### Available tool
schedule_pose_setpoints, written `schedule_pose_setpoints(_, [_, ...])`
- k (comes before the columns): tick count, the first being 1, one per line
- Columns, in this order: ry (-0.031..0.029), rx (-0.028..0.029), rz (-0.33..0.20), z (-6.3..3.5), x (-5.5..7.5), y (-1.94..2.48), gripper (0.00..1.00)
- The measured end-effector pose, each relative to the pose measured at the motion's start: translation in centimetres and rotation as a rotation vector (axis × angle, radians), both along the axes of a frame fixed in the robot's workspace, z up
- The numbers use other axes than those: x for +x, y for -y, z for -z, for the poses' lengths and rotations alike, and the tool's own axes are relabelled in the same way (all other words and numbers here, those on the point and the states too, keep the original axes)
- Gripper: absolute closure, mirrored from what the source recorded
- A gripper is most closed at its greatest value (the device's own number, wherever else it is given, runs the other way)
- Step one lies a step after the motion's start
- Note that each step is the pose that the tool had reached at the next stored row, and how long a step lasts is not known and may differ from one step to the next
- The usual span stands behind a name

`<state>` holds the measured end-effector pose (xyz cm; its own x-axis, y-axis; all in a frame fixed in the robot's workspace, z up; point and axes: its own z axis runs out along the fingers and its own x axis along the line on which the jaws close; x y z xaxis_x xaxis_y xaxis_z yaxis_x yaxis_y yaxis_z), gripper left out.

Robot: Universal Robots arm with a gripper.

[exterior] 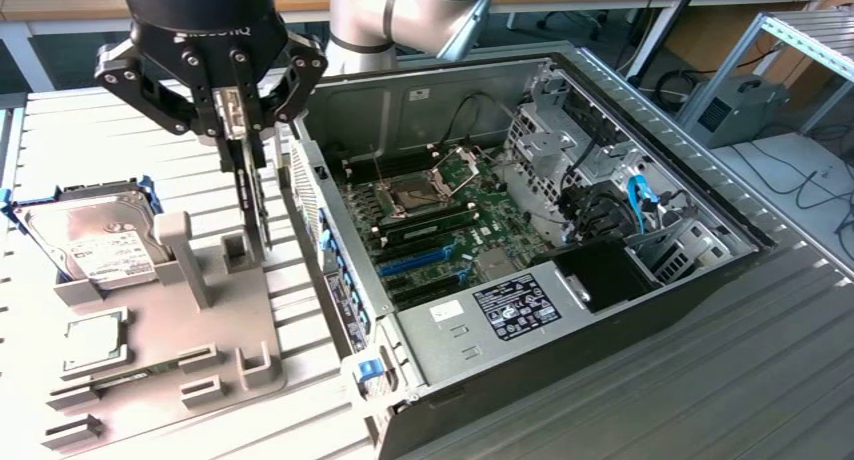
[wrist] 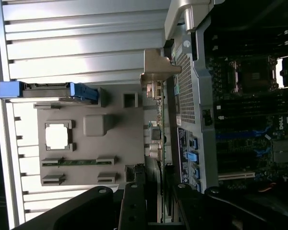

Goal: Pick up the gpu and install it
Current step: 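Pick up the gpu and move the gpu toward the slot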

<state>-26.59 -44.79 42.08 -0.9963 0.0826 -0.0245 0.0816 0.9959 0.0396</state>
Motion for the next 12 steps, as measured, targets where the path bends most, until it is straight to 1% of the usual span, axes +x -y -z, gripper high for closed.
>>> schedule_pose_setpoints(12, [-0.0001, 0.0, 0.0, 0.0, 1.6, 0.0, 0.73])
